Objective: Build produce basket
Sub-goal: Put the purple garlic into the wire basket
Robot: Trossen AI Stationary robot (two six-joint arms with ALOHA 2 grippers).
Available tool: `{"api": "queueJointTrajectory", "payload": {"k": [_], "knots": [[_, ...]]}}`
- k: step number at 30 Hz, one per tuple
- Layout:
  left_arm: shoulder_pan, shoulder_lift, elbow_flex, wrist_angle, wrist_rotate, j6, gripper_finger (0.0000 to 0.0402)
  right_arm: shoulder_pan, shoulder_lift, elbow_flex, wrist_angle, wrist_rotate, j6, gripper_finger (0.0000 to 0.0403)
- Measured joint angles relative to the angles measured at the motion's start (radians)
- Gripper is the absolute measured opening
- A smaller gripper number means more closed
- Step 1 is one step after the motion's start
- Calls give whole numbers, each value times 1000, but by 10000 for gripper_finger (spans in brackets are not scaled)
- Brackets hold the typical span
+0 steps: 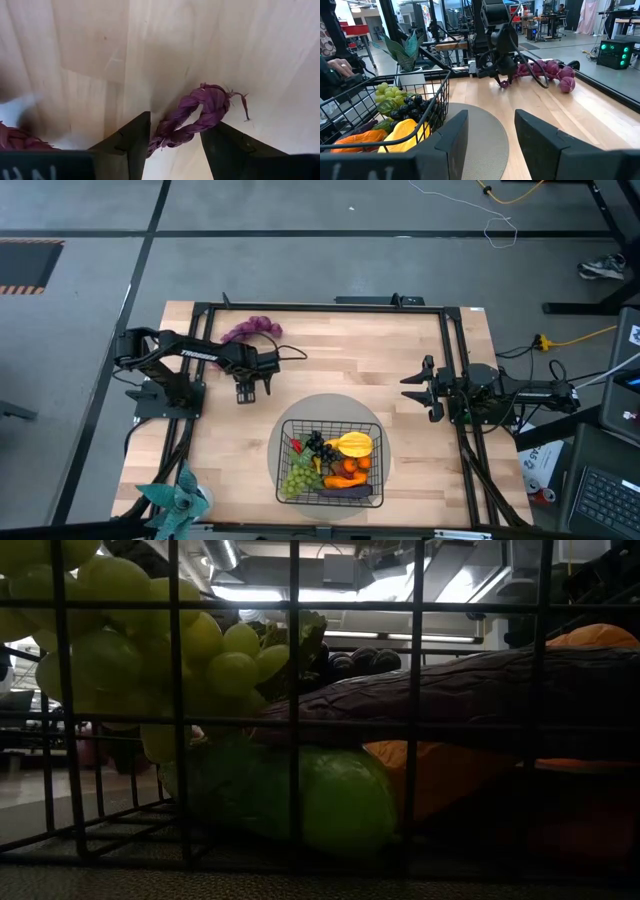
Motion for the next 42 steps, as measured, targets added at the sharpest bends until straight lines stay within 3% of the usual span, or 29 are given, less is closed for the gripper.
{"api": "queueJointTrajectory", "payload": {"k": [5,11,16,24,31,42], "knots": [[-5,1,0,5,37,-56,145,0,0,0,0,0,0,165],[-34,3,-1,7,64,-185,24,0,0,0,0,0,0,165],[-55,12,44,-30,43,-308,13,0,0,0,0,0,0,165],[-118,9,299,-173,20,-367,3,0,0,0,0,0,-1,165],[-187,7,582,-311,-139,-391,2,0,0,0,0,0,0,165],[-325,6,966,-320,-338,-413,1,0,0,0,0,0,0,165]]}}
